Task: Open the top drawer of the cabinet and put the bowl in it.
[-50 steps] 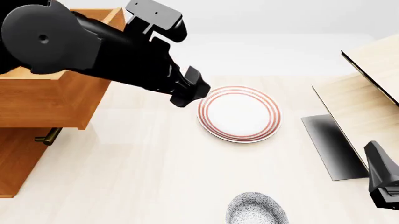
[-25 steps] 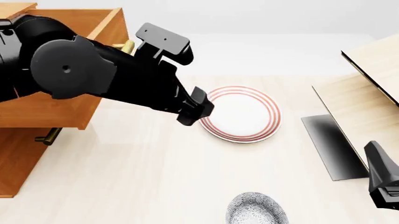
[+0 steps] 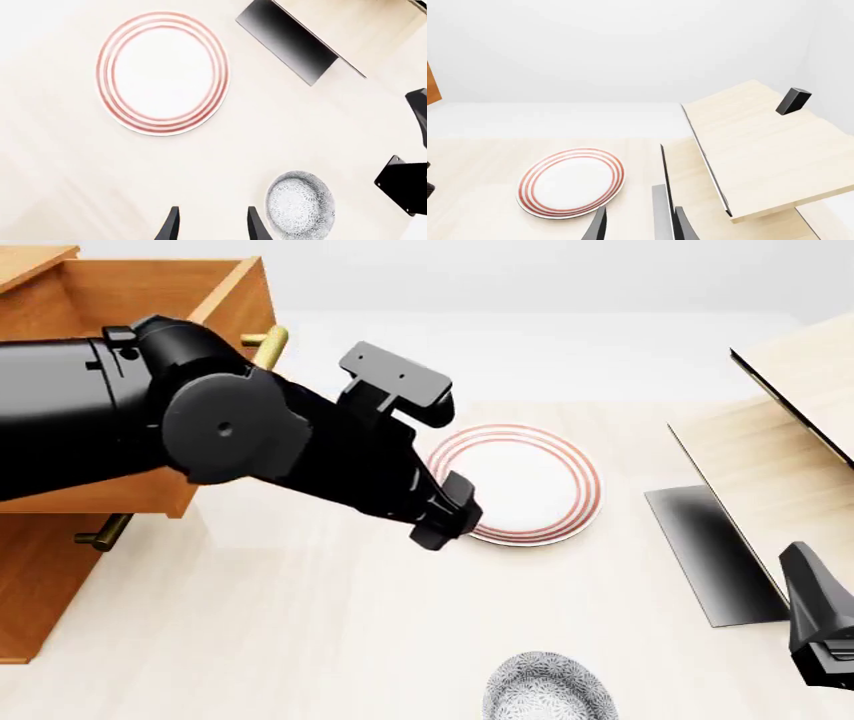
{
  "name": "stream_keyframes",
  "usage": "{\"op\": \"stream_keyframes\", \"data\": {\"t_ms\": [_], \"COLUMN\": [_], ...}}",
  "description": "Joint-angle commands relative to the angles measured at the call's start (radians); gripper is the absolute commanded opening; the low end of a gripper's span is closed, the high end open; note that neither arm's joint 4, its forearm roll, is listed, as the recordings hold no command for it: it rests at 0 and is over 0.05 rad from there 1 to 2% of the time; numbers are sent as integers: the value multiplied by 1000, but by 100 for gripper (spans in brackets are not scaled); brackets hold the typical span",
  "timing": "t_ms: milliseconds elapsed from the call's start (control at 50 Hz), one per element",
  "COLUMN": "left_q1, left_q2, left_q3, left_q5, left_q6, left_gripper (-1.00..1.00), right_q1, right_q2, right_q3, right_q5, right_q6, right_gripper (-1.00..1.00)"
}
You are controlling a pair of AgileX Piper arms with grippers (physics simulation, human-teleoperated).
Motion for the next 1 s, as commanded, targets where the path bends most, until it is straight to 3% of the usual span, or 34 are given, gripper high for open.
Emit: {"op": "stream_keyframes", "data": {"t_ms": [20,580,1000], "left_q1": [-32,-86,-111], "left_q2": [43,112,171], "left_q3": [5,55,54], "left_q5": [-13,-99,-130], "left_q6": [-42,-139,-170], "left_gripper": [100,100,100], "right_q1": [0,0,0], "right_q2": [0,0,0], "right_q3": [1,1,1], "right_q5": [-1,-1,-1], "right_q6": [0,0,0], "right_gripper": [100,100,100]}}
